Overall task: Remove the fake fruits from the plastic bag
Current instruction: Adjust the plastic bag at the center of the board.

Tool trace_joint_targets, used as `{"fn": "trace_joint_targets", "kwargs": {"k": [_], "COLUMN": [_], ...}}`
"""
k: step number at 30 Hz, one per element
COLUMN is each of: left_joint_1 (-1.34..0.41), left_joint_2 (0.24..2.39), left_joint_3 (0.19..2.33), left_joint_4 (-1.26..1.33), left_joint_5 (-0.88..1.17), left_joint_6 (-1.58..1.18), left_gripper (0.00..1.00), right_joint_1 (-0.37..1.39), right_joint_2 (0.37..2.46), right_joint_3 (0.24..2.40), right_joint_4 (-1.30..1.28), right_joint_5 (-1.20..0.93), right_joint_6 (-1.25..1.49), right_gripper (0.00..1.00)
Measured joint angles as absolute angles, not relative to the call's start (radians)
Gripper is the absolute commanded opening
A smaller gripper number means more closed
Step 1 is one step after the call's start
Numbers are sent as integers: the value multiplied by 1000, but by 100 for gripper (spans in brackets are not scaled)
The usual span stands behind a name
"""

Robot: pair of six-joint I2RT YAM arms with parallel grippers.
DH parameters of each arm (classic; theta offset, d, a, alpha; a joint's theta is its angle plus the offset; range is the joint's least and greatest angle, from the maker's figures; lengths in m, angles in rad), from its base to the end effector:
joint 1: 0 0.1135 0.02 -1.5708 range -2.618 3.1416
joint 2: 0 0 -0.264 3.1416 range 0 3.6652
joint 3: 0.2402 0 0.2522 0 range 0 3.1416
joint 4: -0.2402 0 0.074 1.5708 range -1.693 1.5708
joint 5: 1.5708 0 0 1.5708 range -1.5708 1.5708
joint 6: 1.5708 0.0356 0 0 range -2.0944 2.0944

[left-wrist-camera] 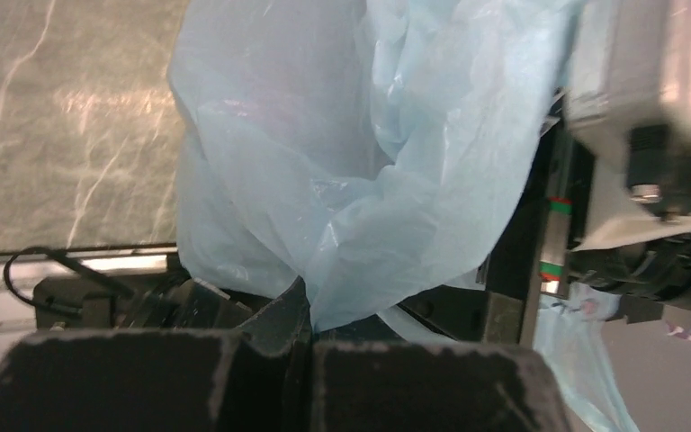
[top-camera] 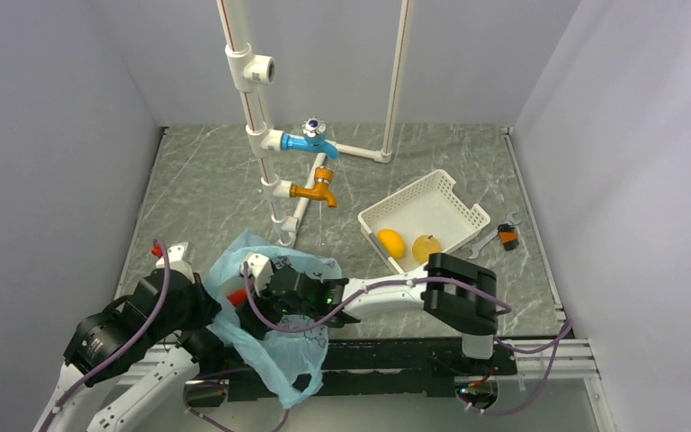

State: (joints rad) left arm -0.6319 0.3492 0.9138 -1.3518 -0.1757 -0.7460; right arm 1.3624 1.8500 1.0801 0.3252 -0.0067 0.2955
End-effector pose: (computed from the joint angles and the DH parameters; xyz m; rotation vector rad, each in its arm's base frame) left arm 0.0228 -0.0090 0.3083 -0.2231 2.3815 -0.4653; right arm 0.0845 0.4005 0.1927 -1.1132 1.8760 1.0200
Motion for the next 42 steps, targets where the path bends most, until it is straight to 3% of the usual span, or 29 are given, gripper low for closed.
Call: {"fn": "trace_joint_targets", "kwargs": {"k": [12, 19, 27, 42], "left_joint_1": [-632, -632, -632, -688], "left_joint_2": [228, 208, 197, 869], "left_joint_3": [872, 887, 888, 997], "left_joint_4": [-1486, -1537, -1449, -826], "left_joint_5": [-221, -230, -156, 164], "left_joint_6": [-810, -830, -820, -691], "left_gripper": [0, 0, 0, 0], "right_joint_1": [1393, 1390, 1388, 1208], "right_joint_2": [2006, 2063, 1966, 1415], "right_joint_3": [1314, 1321, 1143, 622], "right_joint_4": [246, 204, 233, 154], "right_joint_5": [179, 218, 299, 664], "right_joint_6": [249, 240, 322, 562], "right_gripper": [99, 99, 99, 99]}}
